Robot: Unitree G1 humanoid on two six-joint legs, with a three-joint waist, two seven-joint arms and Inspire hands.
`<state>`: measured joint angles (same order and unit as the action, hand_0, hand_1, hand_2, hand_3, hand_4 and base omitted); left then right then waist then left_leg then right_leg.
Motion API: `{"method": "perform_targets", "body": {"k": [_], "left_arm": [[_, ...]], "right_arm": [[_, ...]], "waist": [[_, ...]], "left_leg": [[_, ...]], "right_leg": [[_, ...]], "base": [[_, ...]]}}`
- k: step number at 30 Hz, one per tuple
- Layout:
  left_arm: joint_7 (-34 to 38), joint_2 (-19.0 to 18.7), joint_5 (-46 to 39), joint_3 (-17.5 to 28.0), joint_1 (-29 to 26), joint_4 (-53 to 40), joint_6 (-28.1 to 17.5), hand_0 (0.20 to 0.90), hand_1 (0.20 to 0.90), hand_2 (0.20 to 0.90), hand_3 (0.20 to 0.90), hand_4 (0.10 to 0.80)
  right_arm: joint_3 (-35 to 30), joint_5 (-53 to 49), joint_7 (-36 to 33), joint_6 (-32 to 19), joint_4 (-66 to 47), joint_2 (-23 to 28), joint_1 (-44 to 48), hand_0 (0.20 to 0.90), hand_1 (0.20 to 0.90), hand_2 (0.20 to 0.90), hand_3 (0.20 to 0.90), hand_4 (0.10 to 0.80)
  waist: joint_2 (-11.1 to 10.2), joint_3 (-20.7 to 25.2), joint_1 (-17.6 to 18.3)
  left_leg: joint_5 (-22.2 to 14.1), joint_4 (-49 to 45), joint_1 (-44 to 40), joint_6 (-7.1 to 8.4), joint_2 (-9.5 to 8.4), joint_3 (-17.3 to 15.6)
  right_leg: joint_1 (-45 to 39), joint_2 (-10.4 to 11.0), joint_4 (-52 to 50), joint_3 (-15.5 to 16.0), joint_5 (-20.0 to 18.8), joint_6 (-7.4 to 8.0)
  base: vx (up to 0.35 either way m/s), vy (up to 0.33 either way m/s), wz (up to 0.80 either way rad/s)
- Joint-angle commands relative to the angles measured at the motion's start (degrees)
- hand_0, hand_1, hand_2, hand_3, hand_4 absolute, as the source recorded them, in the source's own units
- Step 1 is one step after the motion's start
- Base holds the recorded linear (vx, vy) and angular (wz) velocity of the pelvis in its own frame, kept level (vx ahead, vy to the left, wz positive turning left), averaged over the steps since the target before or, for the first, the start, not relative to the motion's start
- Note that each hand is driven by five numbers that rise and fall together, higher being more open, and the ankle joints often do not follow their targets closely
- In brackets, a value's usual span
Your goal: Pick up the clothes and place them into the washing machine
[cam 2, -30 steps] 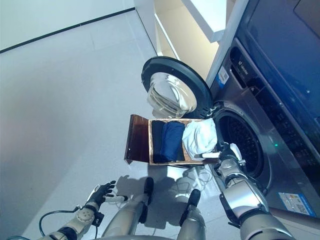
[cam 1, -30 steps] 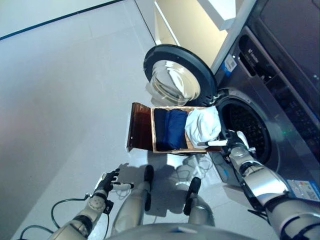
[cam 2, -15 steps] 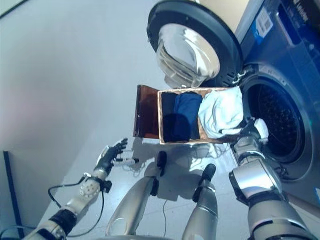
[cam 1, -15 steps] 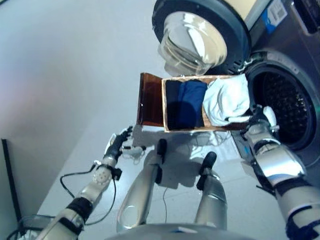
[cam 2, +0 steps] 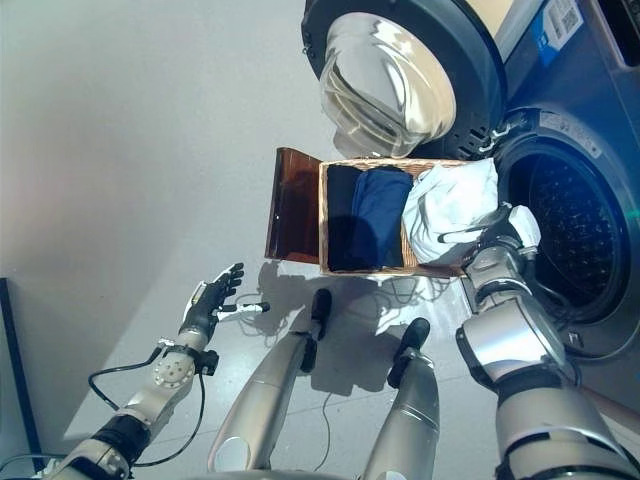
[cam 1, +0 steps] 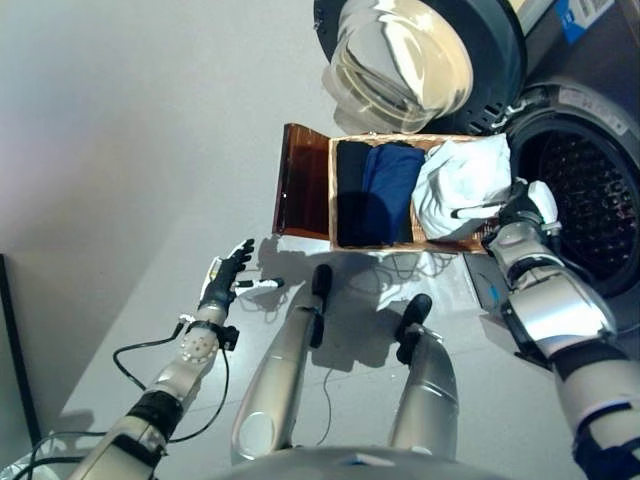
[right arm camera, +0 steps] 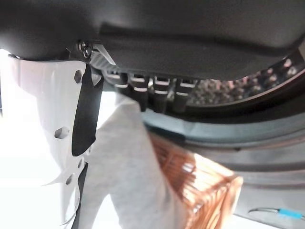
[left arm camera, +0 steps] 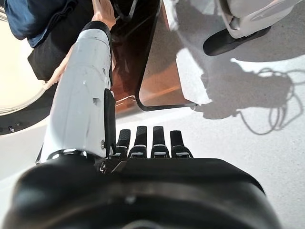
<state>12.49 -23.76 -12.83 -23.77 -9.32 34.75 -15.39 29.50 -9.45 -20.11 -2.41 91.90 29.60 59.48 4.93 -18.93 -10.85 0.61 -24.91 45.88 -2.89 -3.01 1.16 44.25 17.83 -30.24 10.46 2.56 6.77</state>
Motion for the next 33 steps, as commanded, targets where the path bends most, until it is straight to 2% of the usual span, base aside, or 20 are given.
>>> {"method": "perform_targets", "body": {"k": [1, 7, 11, 17, 28, 29, 30, 33], "left_arm": [[1.74, -3.70, 0.59, 1.60, 1.16, -2.50, -3.37, 0.900, 0.900, 0.900, 0.900, 0.800], [1.36, -3.81, 0.77, -0.40, 0.75, -1.81, -3.52, 0.900, 0.900, 0.900, 0.900, 0.800], [1.23, -3.90, 1.28, -1.67, 0.34, -2.33, -3.67, 0.900, 0.900, 0.900, 0.900, 0.800], [1.42, -4.33, 2.12, -2.63, 1.27, -3.87, -3.66, 0.900, 0.900, 0.900, 0.900, 0.800], [3.16, -4.50, 3.14, -2.36, 1.28, -6.39, -2.84, 0.900, 0.900, 0.900, 0.900, 0.800], [3.23, -4.40, 3.25, -2.18, 1.31, -7.14, -2.67, 0.900, 0.900, 0.900, 0.900, 0.800], [3.33, -4.50, 3.48, -2.04, 1.29, -7.70, -2.61, 0.900, 0.900, 0.900, 0.900, 0.800], [3.45, -4.36, 3.47, -1.61, 1.51, -7.97, -2.59, 0.900, 0.900, 0.900, 0.900, 0.800]], "right_arm": [[2.33, 0.70, -3.40, -2.09, -1.57, 2.81, 2.98, 0.900, 0.900, 0.900, 0.900, 0.800], [1.49, 0.14, -3.45, -2.29, -1.61, -0.69, 1.81, 0.900, 0.900, 0.900, 0.900, 0.800], [1.28, 1.01, -3.93, -2.05, -1.27, -1.01, 0.91, 0.900, 0.900, 0.900, 0.900, 0.800], [0.81, 3.38, -5.02, -0.75, 0.17, 2.22, 0.85, 0.900, 0.900, 0.900, 0.900, 0.800], [3.12, 10.59, -6.03, 2.79, 1.82, 6.18, 1.94, 0.900, 0.900, 0.900, 0.900, 0.800], [2.98, 10.70, -5.80, 3.03, 1.84, 6.46, 1.87, 0.851, 0.851, 0.851, 0.851, 0.765], [2.93, 10.68, -5.88, 3.04, 1.72, 6.66, 1.87, 0.200, 0.200, 0.200, 0.200, 0.300], [2.95, 11.07, -5.68, 3.27, 1.66, 7.25, 1.54, 0.200, 0.200, 0.200, 0.200, 0.300]], "waist": [[-0.28, 2.09, -2.36], [-0.03, 2.22, -3.48], [0.59, 2.21, -4.41], [2.29, 1.81, -5.74], [4.64, 1.04, -5.97], [4.91, 1.05, -6.03], [5.07, 1.09, -6.04], [5.49, 1.17, -6.11]], "left_leg": [[-8.86, -6.38, 3.28, 4.96, 0.04, 0.37], [-8.41, -5.68, 3.05, 4.77, -0.80, 1.08], [-7.83, -4.90, 3.46, 4.84, -1.36, 1.53], [-7.03, -4.79, 5.38, 4.92, -2.20, 2.05], [-6.75, -6.97, 9.18, 4.96, -2.44, 1.70], [-6.71, -7.07, 9.42, 4.99, -2.56, 1.77], [-6.66, -6.93, 9.46, 5.00, -2.60, 1.91], [-6.46, -6.81, 9.49, 5.07, -2.70, 2.01]], "right_leg": [[-7.95, -1.33, 6.30, -1.03, 3.63, -2.08], [-9.62, -1.11, 7.18, 0.34, 3.69, -1.90], [-9.75, -0.76, 7.28, 1.16, 3.77, -1.88], [-8.30, 0.01, 5.62, 2.00, 4.25, -1.82], [-2.79, 0.85, -0.39, 0.68, 5.89, -2.37], [-2.47, 0.85, -0.79, 0.70, 5.99, -2.39], [-2.44, 0.89, -0.87, 0.68, 6.18, -2.38], [-2.17, 1.11, -1.20, 0.78, 6.35, -2.38]], "base": [[0.022, -0.021, 0.08], [0.027, -0.005, 0.17], [0.003, -0.006, 0.12], [-0.015, 0.011, 0.17], [-0.007, 0.029, 0.13], [0.011, -0.019, 0.04], [0.011, -0.027, 0.06], [0.022, -0.017, 0.09]]}}
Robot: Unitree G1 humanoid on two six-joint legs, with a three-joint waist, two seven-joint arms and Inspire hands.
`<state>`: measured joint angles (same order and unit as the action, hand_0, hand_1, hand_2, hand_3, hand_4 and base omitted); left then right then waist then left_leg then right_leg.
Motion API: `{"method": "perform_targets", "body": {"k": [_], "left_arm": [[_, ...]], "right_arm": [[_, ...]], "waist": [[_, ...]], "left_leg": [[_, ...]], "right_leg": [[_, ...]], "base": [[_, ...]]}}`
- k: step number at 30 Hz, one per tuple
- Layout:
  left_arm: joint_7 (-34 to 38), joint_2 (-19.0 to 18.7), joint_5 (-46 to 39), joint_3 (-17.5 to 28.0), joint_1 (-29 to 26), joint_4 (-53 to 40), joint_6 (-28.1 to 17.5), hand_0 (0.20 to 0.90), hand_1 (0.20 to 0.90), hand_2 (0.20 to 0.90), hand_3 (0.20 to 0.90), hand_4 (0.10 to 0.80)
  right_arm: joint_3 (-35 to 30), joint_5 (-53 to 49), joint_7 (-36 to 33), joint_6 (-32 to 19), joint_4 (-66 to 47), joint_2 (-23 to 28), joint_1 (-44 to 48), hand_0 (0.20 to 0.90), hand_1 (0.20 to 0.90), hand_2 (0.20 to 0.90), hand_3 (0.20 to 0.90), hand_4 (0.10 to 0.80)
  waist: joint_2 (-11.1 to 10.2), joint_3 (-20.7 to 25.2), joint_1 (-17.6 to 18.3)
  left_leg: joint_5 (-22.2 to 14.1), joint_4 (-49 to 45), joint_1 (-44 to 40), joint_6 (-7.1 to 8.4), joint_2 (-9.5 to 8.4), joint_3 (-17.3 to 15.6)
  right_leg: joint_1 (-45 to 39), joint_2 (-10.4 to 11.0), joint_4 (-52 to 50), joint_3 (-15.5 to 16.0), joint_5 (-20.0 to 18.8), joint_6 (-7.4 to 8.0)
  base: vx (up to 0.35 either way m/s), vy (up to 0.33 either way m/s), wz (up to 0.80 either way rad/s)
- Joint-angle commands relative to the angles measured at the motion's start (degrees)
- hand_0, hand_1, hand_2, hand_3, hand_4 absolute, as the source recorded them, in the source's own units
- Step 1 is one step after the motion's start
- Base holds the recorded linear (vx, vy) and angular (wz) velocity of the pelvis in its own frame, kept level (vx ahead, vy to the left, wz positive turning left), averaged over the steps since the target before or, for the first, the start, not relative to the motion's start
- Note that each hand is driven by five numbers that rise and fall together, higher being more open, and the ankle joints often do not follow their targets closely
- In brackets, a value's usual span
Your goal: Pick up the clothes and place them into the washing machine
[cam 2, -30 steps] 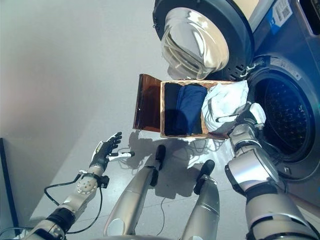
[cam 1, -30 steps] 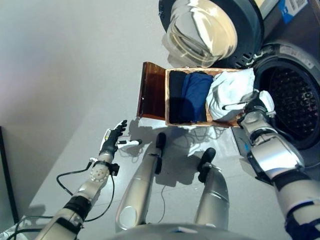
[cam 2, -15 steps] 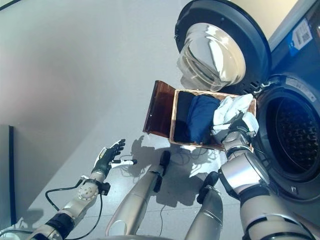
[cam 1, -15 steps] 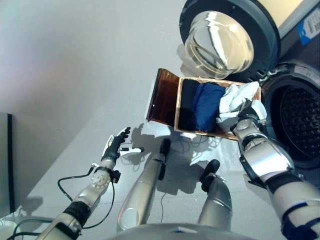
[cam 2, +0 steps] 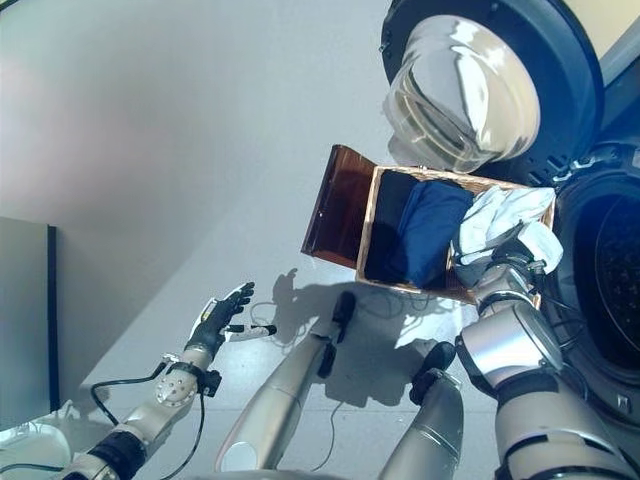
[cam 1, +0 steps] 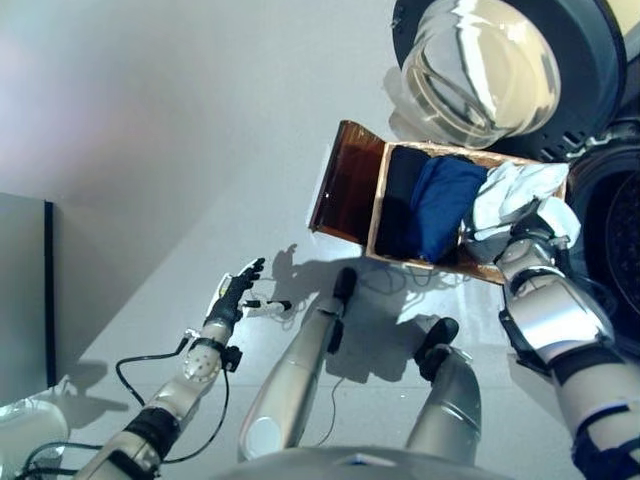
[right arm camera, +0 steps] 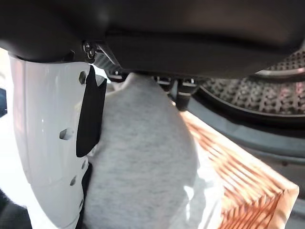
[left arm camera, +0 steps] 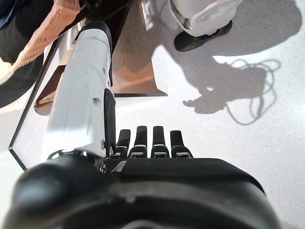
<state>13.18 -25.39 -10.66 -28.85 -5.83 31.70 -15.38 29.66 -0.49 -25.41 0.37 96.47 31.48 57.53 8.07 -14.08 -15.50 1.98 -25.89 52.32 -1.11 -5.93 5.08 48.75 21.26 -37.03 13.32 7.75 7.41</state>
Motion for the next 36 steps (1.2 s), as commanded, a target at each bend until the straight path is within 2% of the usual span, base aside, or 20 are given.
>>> {"method": "perform_targets", "body": {"k": [1, 13, 16, 17, 22, 24, 31, 33, 36], "left_arm": [[2.81, -2.60, 1.32, 3.73, -1.60, -4.91, -2.66, 0.900, 0.900, 0.900, 0.900, 0.800], [2.37, -1.92, 0.21, 5.05, 0.02, -4.23, -3.03, 0.900, 0.900, 0.900, 0.900, 0.800], [2.00, -1.59, -0.91, 5.08, 0.71, -2.36, -3.75, 0.900, 0.900, 0.900, 0.900, 0.800], [1.99, -1.66, -0.92, 5.03, 0.72, -2.34, -3.77, 0.900, 0.900, 0.900, 0.900, 0.800], [1.92, -1.96, -0.86, 5.25, 0.92, -2.11, -4.79, 0.900, 0.900, 0.900, 0.900, 0.800], [2.11, -2.22, -0.97, 5.19, 0.74, -1.20, -5.32, 0.900, 0.900, 0.900, 0.900, 0.800], [3.99, -1.07, -2.63, 5.14, -1.23, 1.38, -6.66, 0.900, 0.900, 0.900, 0.900, 0.800], [4.07, -0.84, -3.25, 5.16, -1.39, 2.01, -6.91, 0.900, 0.900, 0.900, 0.900, 0.800], [4.02, 0.99, -4.51, 4.60, -1.73, 2.80, -7.71, 0.900, 0.900, 0.900, 0.900, 0.800]], "right_arm": [[2.48, 1.83, -0.20, 0.49, -2.92, 5.73, 3.45, 0.200, 0.200, 0.200, 0.200, 0.300], [-0.81, -2.68, 0.08, -1.18, -4.31, 6.78, 2.10, 0.200, 0.200, 0.200, 0.200, 0.300], [-7.09, -13.33, -0.46, -5.40, -6.54, 6.94, 0.46, 0.200, 0.200, 0.200, 0.200, 0.300], [-7.17, -13.38, -0.47, -5.43, -6.58, 6.94, 0.33, 0.200, 0.200, 0.200, 0.200, 0.300], [-17.27, -31.78, 0.46, -12.25, -10.69, 5.51, -2.80, 0.200, 0.200, 0.200, 0.200, 0.300], [-19.31, -37.19, 1.48, -14.33, -12.31, 4.36, -3.30, 0.200, 0.200, 0.200, 0.200, 0.300], [-26.55, -56.59, 5.71, -23.35, -22.18, -2.86, -6.69, 0.200, 0.200, 0.200, 0.200, 0.300], [-26.85, -57.81, 6.15, -24.47, -24.06, -3.98, -7.60, 0.200, 0.200, 0.200, 0.200, 0.300], [-30.73, -64.66, 9.60, -28.25, -30.28, -8.26, -10.73, 0.200, 0.200, 0.200, 0.200, 0.300]], "waist": [[2.67, -3.45, -1.51], [3.92, -2.87, -1.42], [3.95, -2.48, -0.68], [3.89, -2.46, -0.75], [3.69, -1.72, 1.01], [3.33, -1.61, 1.51], [2.54, -1.61, 4.32], [2.40, -1.60, 4.61], [2.55, -1.61, 5.45]], "left_leg": [[-7.65, -5.32, 2.67, 3.34, 0.34, -1.93], [-6.70, -3.43, 1.39, 3.26, 0.94, -2.51], [-6.70, -2.64, 0.25, 3.00, 1.30, -3.02], [-6.70, -2.61, 0.22, 2.99, 1.31, -3.04], [-6.94, -1.11, -1.66, 2.83, 1.75, -3.72], [-6.86, -0.37, -2.41, 2.83, 2.04, -3.99], [-6.38, 2.03, -4.71, 2.81, 2.98, -5.23], [-6.24, 2.28, -4.95, 2.84, 3.04, -5.34], [-6.02, 3.23, -5.54, 2.86, 3.19, -5.67]], "right_leg": [[-6.77, -2.18, 5.61, -2.11, 1.33, -3.03], [-6.18, -2.40, 5.66, -3.06, 1.11, -2.83], [-6.54, -2.60, 6.50, -3.80, 0.87, -2.62], [-6.55, -2.60, 6.51, -3.83, 0.86, -2.62], [-7.84, -3.07, 8.31, -4.70, 0.56, -2.46], [-8.52, -3.22, 9.59, -5.07, 0.10, -2.38], [-10.15, -4.08, 13.53, -6.21, -1.61, -2.11], [-10.31, -4.18, 13.96, -6.23, -1.83, -2.07], [-10.80, -4.24, 15.34, -6.31, -2.33, -1.73]], "base": [[0.027, -0.002, 0.09], [0.003, -0.002, 0.02], [0.010, 0.007, -0.06], [0.014, 0.016, -0.10], [0.002, 0.003, -0.14], [-0.024, 0.002, -0.18], [-0.030, -0.002, -0.25], [-0.010, -0.004, -0.09], [-0.004, 0.000, -0.19]]}}
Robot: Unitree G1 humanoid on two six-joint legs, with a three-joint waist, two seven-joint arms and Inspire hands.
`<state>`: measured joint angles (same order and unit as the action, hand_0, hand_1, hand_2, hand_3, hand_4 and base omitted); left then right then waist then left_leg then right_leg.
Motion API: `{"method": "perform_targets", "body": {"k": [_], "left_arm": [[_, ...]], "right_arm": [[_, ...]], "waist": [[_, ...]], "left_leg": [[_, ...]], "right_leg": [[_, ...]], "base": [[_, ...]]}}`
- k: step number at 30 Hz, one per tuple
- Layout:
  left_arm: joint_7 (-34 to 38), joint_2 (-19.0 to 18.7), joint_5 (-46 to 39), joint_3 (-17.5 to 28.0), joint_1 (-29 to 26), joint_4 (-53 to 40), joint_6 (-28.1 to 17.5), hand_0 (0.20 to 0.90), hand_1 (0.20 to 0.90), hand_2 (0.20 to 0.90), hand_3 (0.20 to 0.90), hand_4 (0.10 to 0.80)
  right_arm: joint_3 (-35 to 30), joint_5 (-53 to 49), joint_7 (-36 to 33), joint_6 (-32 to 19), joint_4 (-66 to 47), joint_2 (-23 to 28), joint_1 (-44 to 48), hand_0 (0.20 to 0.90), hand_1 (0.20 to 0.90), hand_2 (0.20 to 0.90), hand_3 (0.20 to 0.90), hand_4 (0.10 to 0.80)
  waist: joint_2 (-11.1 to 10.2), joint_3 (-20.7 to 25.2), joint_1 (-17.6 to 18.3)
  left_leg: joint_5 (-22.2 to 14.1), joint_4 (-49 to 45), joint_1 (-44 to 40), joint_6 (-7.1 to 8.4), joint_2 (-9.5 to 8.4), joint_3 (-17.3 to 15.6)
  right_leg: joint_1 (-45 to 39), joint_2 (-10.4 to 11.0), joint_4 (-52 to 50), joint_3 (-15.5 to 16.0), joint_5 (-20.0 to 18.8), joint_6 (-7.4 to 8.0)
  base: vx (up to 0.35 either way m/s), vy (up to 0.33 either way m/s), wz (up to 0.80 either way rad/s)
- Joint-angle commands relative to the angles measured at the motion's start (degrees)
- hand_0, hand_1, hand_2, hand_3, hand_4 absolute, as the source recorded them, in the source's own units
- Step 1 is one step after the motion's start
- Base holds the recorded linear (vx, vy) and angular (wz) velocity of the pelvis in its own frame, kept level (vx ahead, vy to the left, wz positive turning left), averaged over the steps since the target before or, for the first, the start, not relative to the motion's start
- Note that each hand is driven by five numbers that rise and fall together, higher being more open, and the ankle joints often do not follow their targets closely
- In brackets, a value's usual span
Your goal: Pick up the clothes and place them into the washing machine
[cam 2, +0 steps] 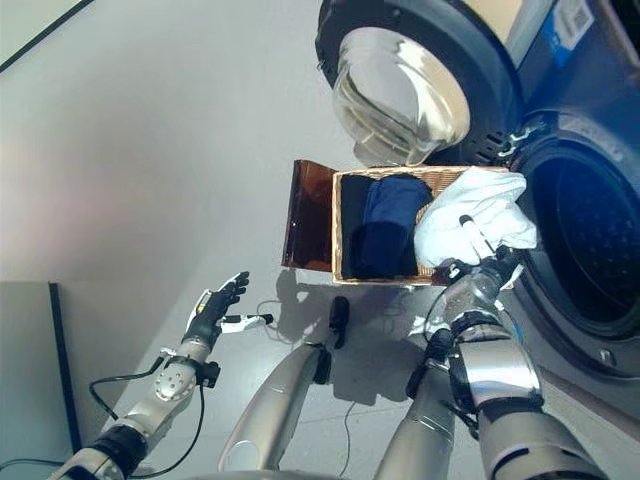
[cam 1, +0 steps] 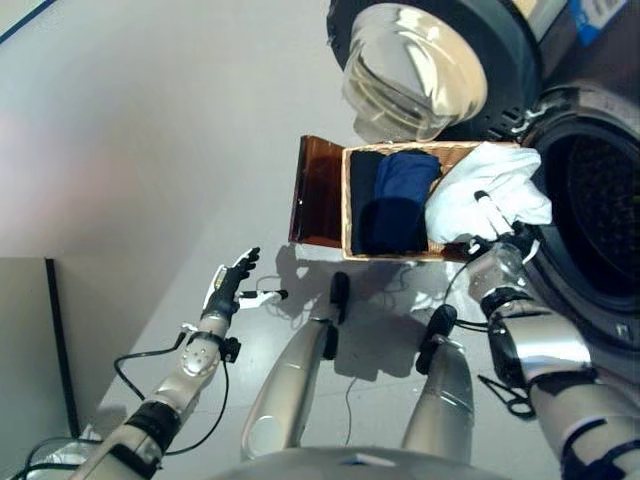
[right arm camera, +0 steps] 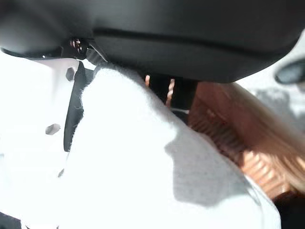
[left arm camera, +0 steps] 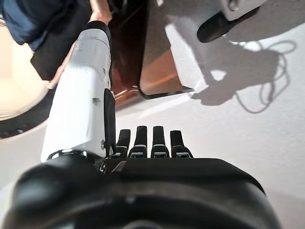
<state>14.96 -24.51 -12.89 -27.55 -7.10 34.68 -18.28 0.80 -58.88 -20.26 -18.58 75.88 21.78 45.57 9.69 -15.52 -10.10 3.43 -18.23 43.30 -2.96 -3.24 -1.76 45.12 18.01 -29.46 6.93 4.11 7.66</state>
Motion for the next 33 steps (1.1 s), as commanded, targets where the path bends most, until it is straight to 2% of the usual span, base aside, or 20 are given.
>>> {"method": "perform_targets", "body": {"k": [1, 5, 7, 15, 18, 24, 26, 27, 29, 30, 31, 33], "left_arm": [[2.12, 0.67, -2.47, 3.12, -0.08, 0.35, -5.12, 0.900, 0.900, 0.900, 0.900, 0.800], [1.51, 2.31, -4.33, 2.75, -0.32, 2.30, -5.70, 0.900, 0.900, 0.900, 0.900, 0.800], [1.49, 2.57, -5.20, 2.59, -0.56, 2.54, -6.12, 0.900, 0.900, 0.900, 0.900, 0.800], [0.71, 2.74, -7.52, 2.59, 0.64, 3.68, -6.62, 0.900, 0.900, 0.900, 0.900, 0.800], [0.68, 2.37, -8.03, 2.65, 0.90, 3.64, -6.82, 0.900, 0.900, 0.900, 0.900, 0.800], [0.84, 0.70, -7.37, 2.80, 1.03, 2.93, -7.11, 0.900, 0.900, 0.900, 0.900, 0.800], [0.96, -0.71, -6.72, 3.33, 1.43, 2.49, -7.47, 0.900, 0.900, 0.900, 0.900, 0.800], [0.99, -0.48, -6.69, 3.32, 1.31, 2.28, -7.39, 0.900, 0.900, 0.900, 0.900, 0.800], [1.13, -1.26, -6.31, 4.31, 2.13, 1.44, -7.55, 0.900, 0.900, 0.900, 0.900, 0.800], [1.28, -1.79, -6.14, 4.72, 2.48, 1.02, -7.74, 0.900, 0.900, 0.900, 0.900, 0.800], [1.36, -1.96, -5.97, 5.04, 2.97, 0.55, -7.68, 0.900, 0.900, 0.900, 0.900, 0.800], [1.80, -1.73, -5.91, 5.61, 3.44, 0.58, -7.49, 0.900, 0.900, 0.900, 0.900, 0.800]], "right_arm": [[-3.72, -8.20, 5.52, -10.56, -10.80, 0.05, -0.18, 0.200, 0.200, 0.200, 0.200, 0.300], [-9.12, -16.53, 8.11, -15.58, -14.10, -3.40, -0.82, 0.200, 0.200, 0.200, 0.200, 0.300], [-10.34, -17.77, 8.07, -16.91, -14.73, -3.47, -0.60, 0.200, 0.200, 0.200, 0.200, 0.300], [-12.55, -15.85, 5.24, -20.36, -18.95, -0.30, 1.64, 0.200, 0.200, 0.200, 0.200, 0.300], [-13.34, -13.75, 2.56, -22.05, -20.52, 2.84, 4.30, 0.200, 0.200, 0.200, 0.200, 0.300], [-13.88, -8.62, -3.84, -23.91, -21.56, 12.21, 11.06, 0.200, 0.200, 0.200, 0.200, 0.300], [-11.69, -3.91, -7.88, -22.70, -20.15, 20.01, 15.58, 0.200, 0.200, 0.200, 0.200, 0.300], [-11.27, -3.53, -8.39, -22.51, -19.80, 20.45, 16.33, 0.200, 0.200, 0.200, 0.200, 0.300], [-8.78, 0.76, -10.88, -20.72, -19.74, 26.03, 19.20, 0.200, 0.200, 0.200, 0.200, 0.300], [-7.55, 1.73, -11.34, -20.11, -19.69, 27.47, 20.02, 0.502, 0.502, 0.502, 0.502, 0.516], [-5.55, 2.83, -11.27, -18.85, -18.90, 29.44, 21.20, 0.900, 0.900, 0.900, 0.900, 0.800], [-3.87, 1.10, -9.50, -17.66, -17.58, 29.35, 21.93, 0.900, 0.900, 0.900, 0.900, 0.800]], "waist": [[0.97, -0.01, 0.18], [1.43, 0.80, 0.60], [1.63, 0.95, 0.72], [2.26, 1.22, 0.89], [2.60, 1.28, 0.69], [3.36, 1.82, 0.01], [3.52, 2.31, -0.53], [3.79, 2.21, -0.61], [4.09, 2.47, -0.98], [4.10, 2.50, -1.15], [4.17, 2.48, -1.27], [4.31, 2.25, -1.20]], "left_leg": [[-7.47, -4.19, 3.20, 4.69, 0.49, 1.17], [-7.70, -4.21, 3.00, 4.66, 0.19, 1.22], [-7.73, -4.23, 3.16, 4.68, 0.10, 1.29], [-7.68, -3.90, 3.23, 4.87, 0.19, 1.16], [-7.66, -3.71, 3.07, 4.94, 0.28, 1.19], [-7.58, -3.64, 3.13, 5.24, 0.41, 1.41], [-7.45, -3.48, 3.28, 5.45, 0.38, 1.49], [-7.42, -3.44, 3.35, 5.46, 0.38, 1.48], [-7.15, -3.18, 3.48, 5.73, 0.37, 1.51], [-6.99, -3.20, 3.57, 5.83, 0.41, 1.51], [-6.90, -3.09, 3.56, 5.87, 0.42, 1.46], [-6.87, -3.01, 3.51, 5.89, 0.55, 1.26]], "right_leg": [[-7.44, -1.01, 7.99, 0.14, 1.26, -1.91], [-7.66, -0.85, 8.21, -0.10, 1.37, -1.87], [-7.55, -0.84, 8.25, -0.27, 1.46, -1.90], [-7.31, -1.15, 8.14, -0.54, 1.68, -1.94], [-7.25, -1.28, 8.09, -0.68, 1.75, -1.90], [-7.22, -1.40, 7.86, -0.67, 2.17, -1.90], [-6.80, -1.36, 7.33, -0.80, 2.38, -1.88], [-6.64, -1.36, 7.25, -0.83, 2.41, -1.89], [-6.28, -1.30, 7.06, -1.01, 2.49, -1.88], [-6.17, -1.30, 6.85, -1.11, 2.52, -1.93], [-5.84, -1.34, 6.58, -1.33, 2.56, -1.97], [-5.64, -1.44, 6.36, -1.51, 2.63, -2.11]], "base": [[0.012, -0.003, -0.18], [0.008, 0.003, -0.05], [0.000, 0.000, 0.00], [0.002, -0.002, 0.01], [0.000, 0.000, 0.00], [0.000, 0.000, 0.00], [0.007, -0.017, 0.00], [0.000, 0.000, 0.00], [0.001, -0.005, 0.04], [-0.004, 0.002, 0.05], [-0.004, -0.003, 0.07], [0.004, 0.002, 0.07]]}}
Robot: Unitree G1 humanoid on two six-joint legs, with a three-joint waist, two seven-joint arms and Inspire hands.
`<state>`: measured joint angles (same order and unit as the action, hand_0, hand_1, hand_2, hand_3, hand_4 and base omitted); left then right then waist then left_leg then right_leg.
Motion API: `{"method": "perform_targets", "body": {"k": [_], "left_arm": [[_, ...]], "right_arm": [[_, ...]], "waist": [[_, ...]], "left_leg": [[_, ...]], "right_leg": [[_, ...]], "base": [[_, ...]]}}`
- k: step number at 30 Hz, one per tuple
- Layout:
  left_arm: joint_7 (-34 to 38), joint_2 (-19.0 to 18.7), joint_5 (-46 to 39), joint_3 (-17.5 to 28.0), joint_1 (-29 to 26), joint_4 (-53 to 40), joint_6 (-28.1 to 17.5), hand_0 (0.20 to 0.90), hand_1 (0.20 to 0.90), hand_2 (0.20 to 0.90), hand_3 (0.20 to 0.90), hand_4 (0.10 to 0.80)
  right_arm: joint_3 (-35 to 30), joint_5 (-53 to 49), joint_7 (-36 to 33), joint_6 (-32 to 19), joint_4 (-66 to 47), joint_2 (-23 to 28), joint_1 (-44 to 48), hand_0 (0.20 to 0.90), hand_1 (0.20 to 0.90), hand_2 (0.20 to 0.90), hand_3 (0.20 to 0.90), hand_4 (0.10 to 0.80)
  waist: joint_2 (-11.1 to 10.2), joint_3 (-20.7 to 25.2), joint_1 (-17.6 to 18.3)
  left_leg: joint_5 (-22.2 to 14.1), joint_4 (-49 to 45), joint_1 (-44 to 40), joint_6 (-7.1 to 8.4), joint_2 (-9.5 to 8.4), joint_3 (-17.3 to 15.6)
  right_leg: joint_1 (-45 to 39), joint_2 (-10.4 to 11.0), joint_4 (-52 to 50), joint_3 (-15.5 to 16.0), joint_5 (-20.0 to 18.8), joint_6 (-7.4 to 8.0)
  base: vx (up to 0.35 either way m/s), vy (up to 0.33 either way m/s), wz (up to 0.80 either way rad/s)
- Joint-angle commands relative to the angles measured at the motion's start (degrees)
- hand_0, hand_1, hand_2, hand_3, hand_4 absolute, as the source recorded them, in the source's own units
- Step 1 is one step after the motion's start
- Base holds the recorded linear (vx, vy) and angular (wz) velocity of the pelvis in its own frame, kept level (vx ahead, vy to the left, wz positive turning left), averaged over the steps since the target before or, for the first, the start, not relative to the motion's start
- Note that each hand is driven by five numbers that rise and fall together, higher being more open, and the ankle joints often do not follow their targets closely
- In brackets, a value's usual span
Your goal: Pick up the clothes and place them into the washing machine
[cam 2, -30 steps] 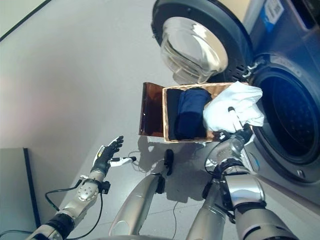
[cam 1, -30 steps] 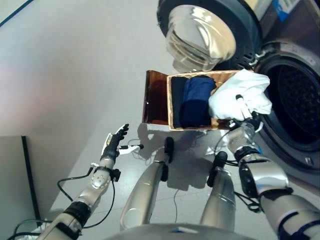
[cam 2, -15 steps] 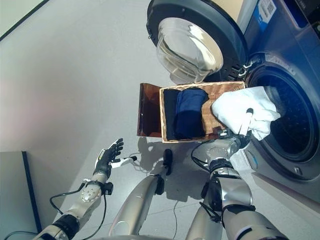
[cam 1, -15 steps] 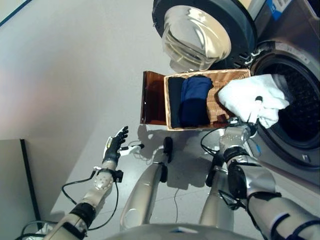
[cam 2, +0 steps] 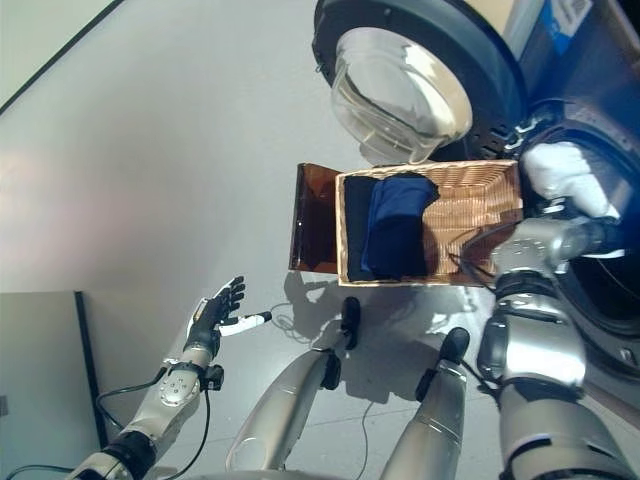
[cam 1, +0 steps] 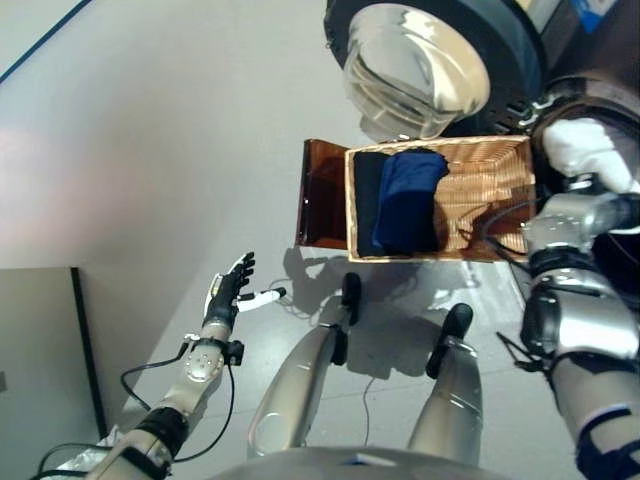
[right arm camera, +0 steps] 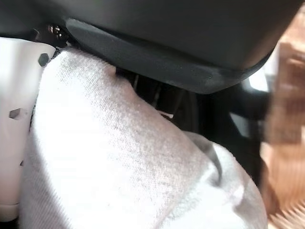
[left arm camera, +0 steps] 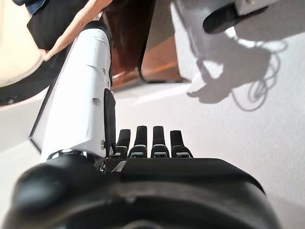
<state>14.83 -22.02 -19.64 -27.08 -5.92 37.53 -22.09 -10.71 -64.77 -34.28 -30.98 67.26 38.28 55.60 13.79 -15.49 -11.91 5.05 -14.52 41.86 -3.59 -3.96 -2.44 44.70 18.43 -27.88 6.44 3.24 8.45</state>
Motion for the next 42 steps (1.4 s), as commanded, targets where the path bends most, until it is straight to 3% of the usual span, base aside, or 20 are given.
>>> {"method": "perform_targets", "body": {"k": [1, 19, 26, 33, 38, 42], "left_arm": [[2.00, -4.16, 0.55, 5.42, 2.28, -2.00, -3.51, 0.900, 0.900, 0.900, 0.900, 0.800], [1.59, -3.41, 0.42, 4.38, 2.53, -1.53, -3.32, 0.900, 0.900, 0.900, 0.900, 0.800], [1.60, -3.14, 0.22, 4.29, 2.53, -0.28, -3.14, 0.900, 0.900, 0.900, 0.900, 0.800], [1.23, -3.16, 1.01, 4.26, 1.26, 0.96, -2.61, 0.900, 0.900, 0.900, 0.900, 0.800], [1.45, -3.83, 2.57, 5.79, 1.07, 0.83, -1.74, 0.900, 0.900, 0.900, 0.900, 0.800], [1.14, -3.96, 2.31, 7.43, 2.36, 0.22, -1.42, 0.900, 0.900, 0.900, 0.900, 0.800]], "right_arm": [[8.25, 6.46, 5.49, -4.50, -7.72, 12.53, 12.00, 0.900, 0.900, 0.900, 0.900, 0.800], [6.09, 2.06, 6.90, -4.39, -0.26, 5.03, 9.57, 0.900, 0.900, 0.900, 0.900, 0.800], [8.24, 2.10, 9.64, -1.81, 1.84, 0.73, 8.32, 0.900, 0.900, 0.900, 0.900, 0.800], [16.62, 9.21, 12.44, 5.45, 7.45, -7.29, 5.63, 0.900, 0.900, 0.900, 0.900, 0.800], [23.44, 17.85, 12.55, 12.24, 12.86, -10.70, 6.30, 0.900, 0.900, 0.900, 0.900, 0.800], [26.42, 21.75, 12.92, 14.11, 13.45, -14.30, 5.01, 0.900, 0.900, 0.900, 0.900, 0.800]], "waist": [[0.12, 2.19, 0.64], [1.51, 1.84, 1.14], [1.58, 1.84, 0.79], [-0.43, 1.53, 1.35], [-3.14, 0.80, 1.11], [-5.47, 0.36, 1.00]], "left_leg": [[-8.51, -6.82, 4.95, 6.51, 1.28, 1.83], [-8.14, -5.85, 5.21, 6.24, 1.09, 1.16], [-7.87, -5.48, 4.80, 6.06, 1.20, 0.68], [-7.74, -5.36, 3.63, 5.81, 1.65, 0.30], [-6.90, -4.21, 2.53, 6.03, 1.90, 0.89], [-6.47, -3.58, 1.86, 6.17, 2.09, 1.78]], "right_leg": [[-5.15, -1.90, 4.68, -1.10, 3.51, -2.98], [-3.84, -1.96, 4.59, -1.99, 3.11, -3.14], [-3.91, -1.97, 5.08, -2.42, 2.52, -3.10], [-5.48, -2.30, 6.32, -1.93, 1.39, -3.17], [-7.76, -2.83, 8.66, -0.29, 0.25, -3.15], [-9.45, -3.15, 9.71, 1.18, 0.03, -3.22]], "base": [[0.017, 0.012, -0.04], [0.003, 0.001, -0.02], [0.000, 0.000, 0.00], [-0.001, 0.002, -0.04], [-0.016, -0.034, -0.07], [0.011, -0.028, 0.03]]}}
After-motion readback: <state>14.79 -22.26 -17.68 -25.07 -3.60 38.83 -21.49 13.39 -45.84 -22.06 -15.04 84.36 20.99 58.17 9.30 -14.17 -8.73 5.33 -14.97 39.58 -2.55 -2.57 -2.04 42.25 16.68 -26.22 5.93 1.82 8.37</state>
